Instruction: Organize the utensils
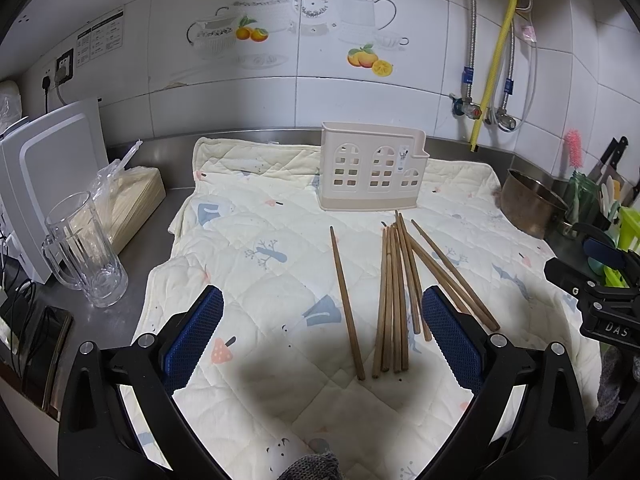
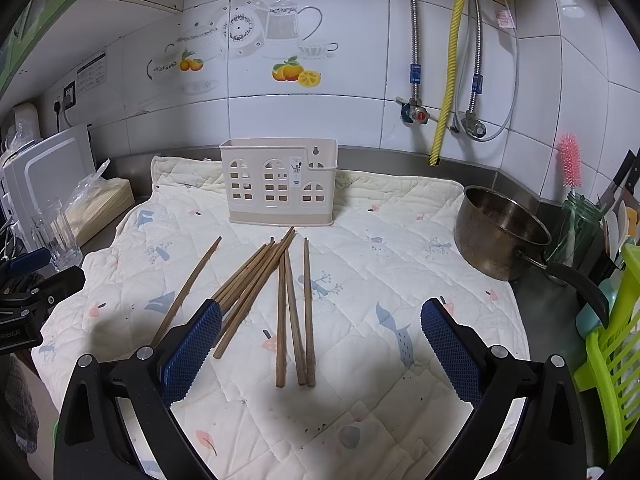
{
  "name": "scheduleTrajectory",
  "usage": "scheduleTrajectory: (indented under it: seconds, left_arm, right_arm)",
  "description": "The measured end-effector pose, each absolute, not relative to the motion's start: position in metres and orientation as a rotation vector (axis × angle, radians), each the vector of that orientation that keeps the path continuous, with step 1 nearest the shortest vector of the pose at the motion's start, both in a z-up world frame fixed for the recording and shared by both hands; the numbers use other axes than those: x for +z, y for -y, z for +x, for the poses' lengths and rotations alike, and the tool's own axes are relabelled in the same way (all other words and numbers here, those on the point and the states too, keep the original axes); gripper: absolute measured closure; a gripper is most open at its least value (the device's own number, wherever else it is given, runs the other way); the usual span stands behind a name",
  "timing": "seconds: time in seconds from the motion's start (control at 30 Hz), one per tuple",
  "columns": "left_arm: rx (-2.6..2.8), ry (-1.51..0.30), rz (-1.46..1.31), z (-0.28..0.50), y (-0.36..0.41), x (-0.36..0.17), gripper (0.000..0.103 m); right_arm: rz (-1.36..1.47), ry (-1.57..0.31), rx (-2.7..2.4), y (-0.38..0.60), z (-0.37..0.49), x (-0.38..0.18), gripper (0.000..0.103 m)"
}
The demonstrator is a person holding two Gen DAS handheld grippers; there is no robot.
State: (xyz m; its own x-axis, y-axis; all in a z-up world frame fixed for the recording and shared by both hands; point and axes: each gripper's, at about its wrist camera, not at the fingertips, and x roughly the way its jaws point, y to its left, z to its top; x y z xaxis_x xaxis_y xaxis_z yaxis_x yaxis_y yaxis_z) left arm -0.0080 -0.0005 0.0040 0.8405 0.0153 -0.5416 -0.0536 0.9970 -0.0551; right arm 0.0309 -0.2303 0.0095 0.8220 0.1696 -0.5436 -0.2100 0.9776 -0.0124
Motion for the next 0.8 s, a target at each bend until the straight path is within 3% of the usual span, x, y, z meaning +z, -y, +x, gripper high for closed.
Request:
scheduleTrajectory:
  seconds: [0.8]
  left_arm:
    - [0.043,-0.602,-0.083,0.005,-0.005,-0.002,0.005]
  right_arm:
    - [-0.075,-0.586,0.210,0.224,0.042,0.002,0.006]
